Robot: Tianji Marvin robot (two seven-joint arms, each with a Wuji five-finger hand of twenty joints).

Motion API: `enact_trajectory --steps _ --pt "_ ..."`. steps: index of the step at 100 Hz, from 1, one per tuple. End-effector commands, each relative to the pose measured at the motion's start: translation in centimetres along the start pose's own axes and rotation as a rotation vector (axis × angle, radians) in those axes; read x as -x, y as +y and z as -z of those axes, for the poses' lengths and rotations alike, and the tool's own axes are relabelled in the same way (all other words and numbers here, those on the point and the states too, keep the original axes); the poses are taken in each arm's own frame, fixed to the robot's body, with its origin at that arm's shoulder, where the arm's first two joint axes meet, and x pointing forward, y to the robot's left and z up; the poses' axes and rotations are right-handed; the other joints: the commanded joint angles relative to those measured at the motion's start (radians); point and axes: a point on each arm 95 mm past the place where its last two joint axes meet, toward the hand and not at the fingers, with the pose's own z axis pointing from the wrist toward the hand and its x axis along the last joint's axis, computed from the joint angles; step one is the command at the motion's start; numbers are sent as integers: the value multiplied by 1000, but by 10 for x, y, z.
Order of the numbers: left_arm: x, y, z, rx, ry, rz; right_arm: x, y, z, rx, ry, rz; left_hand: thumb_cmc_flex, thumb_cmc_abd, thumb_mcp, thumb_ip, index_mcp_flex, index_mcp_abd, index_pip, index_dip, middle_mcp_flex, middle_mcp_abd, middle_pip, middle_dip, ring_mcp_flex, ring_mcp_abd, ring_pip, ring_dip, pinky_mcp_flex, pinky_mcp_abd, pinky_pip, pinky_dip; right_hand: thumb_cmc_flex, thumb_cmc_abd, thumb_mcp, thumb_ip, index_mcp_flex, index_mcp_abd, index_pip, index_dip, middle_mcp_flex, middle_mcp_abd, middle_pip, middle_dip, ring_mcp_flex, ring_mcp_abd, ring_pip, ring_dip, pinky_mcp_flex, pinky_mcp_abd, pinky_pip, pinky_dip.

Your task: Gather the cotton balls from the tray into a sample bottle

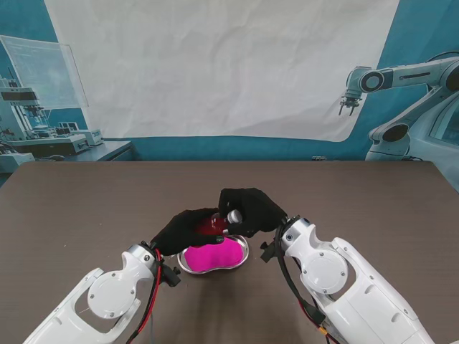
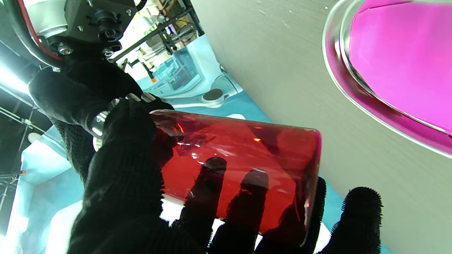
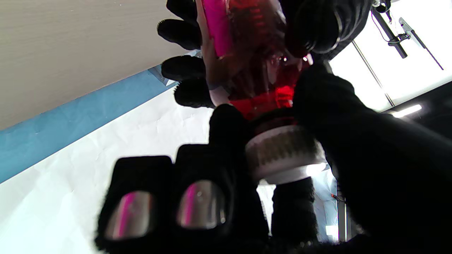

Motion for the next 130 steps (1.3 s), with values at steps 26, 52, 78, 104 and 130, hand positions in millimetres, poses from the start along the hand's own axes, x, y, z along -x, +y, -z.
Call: enact_trajectory --steps 26,52,78,104,130 --pt "-4 -6 -1 -7 10 8 3 -8 4 -50 -15 1 4 200 50 55 3 -28 0 -7 4 -25 -1 -2 -19 -17 -16 -5 -16 -15 -26 9 126 50 161 66 111 11 101 28 77 -126 45 15 26 -109 56 17 40 -132 116 30" --pt "-3 -9 1 -12 8 9 8 -4 5 -70 -30 13 5 203 50 55 11 -25 3 -6 10 -23 0 0 -15 -15 -15 -2 -14 -13 -26 9 125 51 161 65 111 11 101 28 78 -127 45 15 26 -109 58 17 40 -133 117 30" --pt "-2 -11 4 -12 1 9 18 4 7 -99 -68 38 8 206 50 55 29 -19 11 -3 27 -22 6 5 -10 -15 -13 0 -14 -14 -27 9 123 52 160 67 111 11 101 28 78 -127 45 15 26 -110 56 17 40 -134 118 30" --pt "0 -13 7 -22 -12 -2 30 17 10 -135 -120 86 13 215 51 55 46 -11 17 0 46 -12 11 14 -6 -20 -8 5 -15 -32 -25 11 118 52 160 70 111 11 101 27 78 -129 44 15 26 -110 56 17 40 -135 117 30" --pt "6 -16 12 -37 -35 -33 46 44 12 -184 -218 215 26 223 53 55 48 -8 17 2 42 -14 7 17 -27 -38 -20 5 -39 -73 -26 17 112 55 156 74 107 1 96 26 78 -136 42 14 26 -111 52 15 39 -140 110 27"
